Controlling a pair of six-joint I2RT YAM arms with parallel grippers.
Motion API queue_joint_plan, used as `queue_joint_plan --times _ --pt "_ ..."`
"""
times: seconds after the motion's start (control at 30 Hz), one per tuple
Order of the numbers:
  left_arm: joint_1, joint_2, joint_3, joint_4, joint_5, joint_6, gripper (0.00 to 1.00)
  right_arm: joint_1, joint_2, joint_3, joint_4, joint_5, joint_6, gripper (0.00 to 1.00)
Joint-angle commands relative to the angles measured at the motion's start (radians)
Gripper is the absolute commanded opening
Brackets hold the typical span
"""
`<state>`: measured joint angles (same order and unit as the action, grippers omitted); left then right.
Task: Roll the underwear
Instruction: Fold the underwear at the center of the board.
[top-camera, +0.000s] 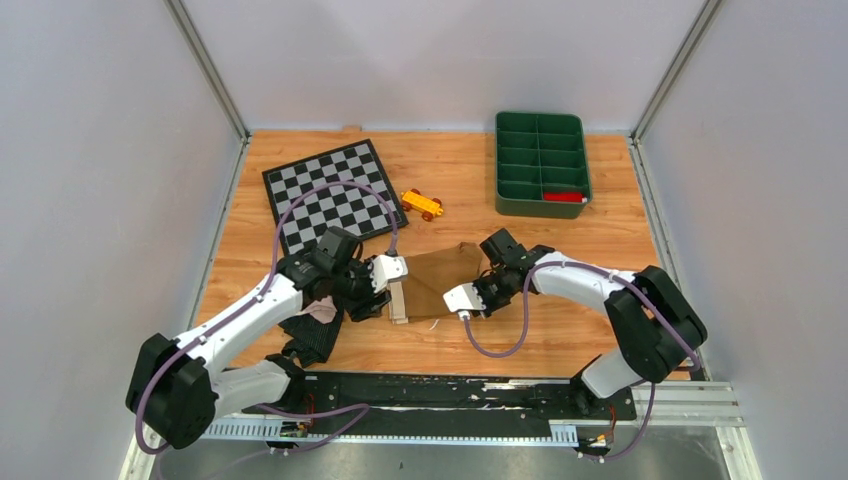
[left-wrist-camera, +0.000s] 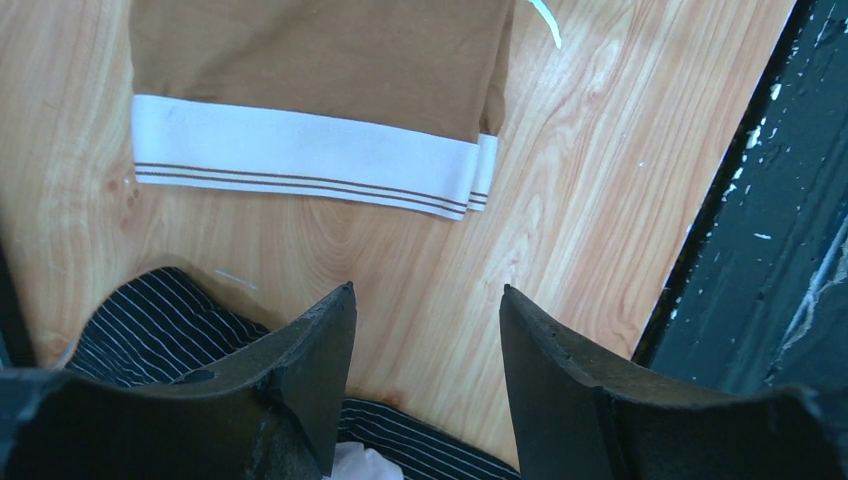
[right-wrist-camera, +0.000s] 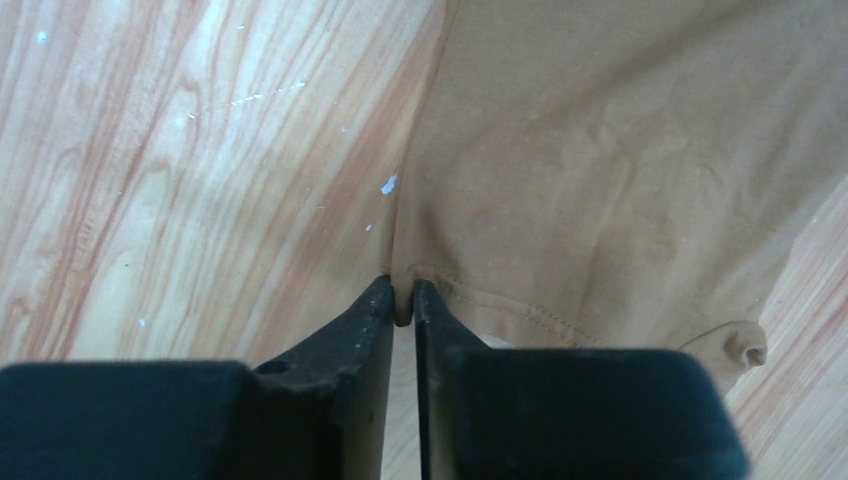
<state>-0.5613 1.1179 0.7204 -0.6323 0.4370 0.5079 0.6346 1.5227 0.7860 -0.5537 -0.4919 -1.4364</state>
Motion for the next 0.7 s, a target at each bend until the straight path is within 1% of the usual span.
queue_joint_plan --times 0.0,0.07,0.17,0.2,0.3,0.4,0.43,0.53,0.67 --pt "-0.001 -0.041 -0.033 0.05 0.059 0.142 0.62 0.003 0.032 -0.025 0.03 0.057 -0.02 0.11" --pt "-0.012 -0.063 -0.063 0.071 0.098 0.234 0.62 -0.002 0.017 -0.034 0.022 0.051 0.013 0.09" --pt "-0.093 -0.09 -0.112 0.123 0.098 0.354 0.62 -0.002 -0.011 -0.052 0.005 0.025 0.075 0.07" --pt "-0.137 -0.094 -0.134 0.156 0.069 0.374 0.62 -0.002 -0.017 -0.055 0.001 0.016 0.096 0.07" --pt "-0.237 -0.077 -0.18 0.279 -0.045 0.361 0.6 -0.004 -0.04 -0.069 0.002 0.002 0.15 0.07" --pt "-0.281 -0.041 -0.225 0.413 -0.139 0.323 0.6 -0.005 -0.072 -0.091 0.007 -0.002 0.175 0.07" --pt "-0.298 -0.033 -0.233 0.445 -0.196 0.313 0.6 -0.007 -0.082 -0.102 0.01 -0.003 0.181 0.07" --pt "-0.317 -0.019 -0.246 0.471 -0.217 0.337 0.61 -0.014 -0.105 -0.124 0.016 -0.012 0.201 0.07" --pt "-0.332 0.008 -0.227 0.437 -0.215 0.356 0.61 -0.015 -0.128 -0.145 0.025 -0.023 0.213 0.07"
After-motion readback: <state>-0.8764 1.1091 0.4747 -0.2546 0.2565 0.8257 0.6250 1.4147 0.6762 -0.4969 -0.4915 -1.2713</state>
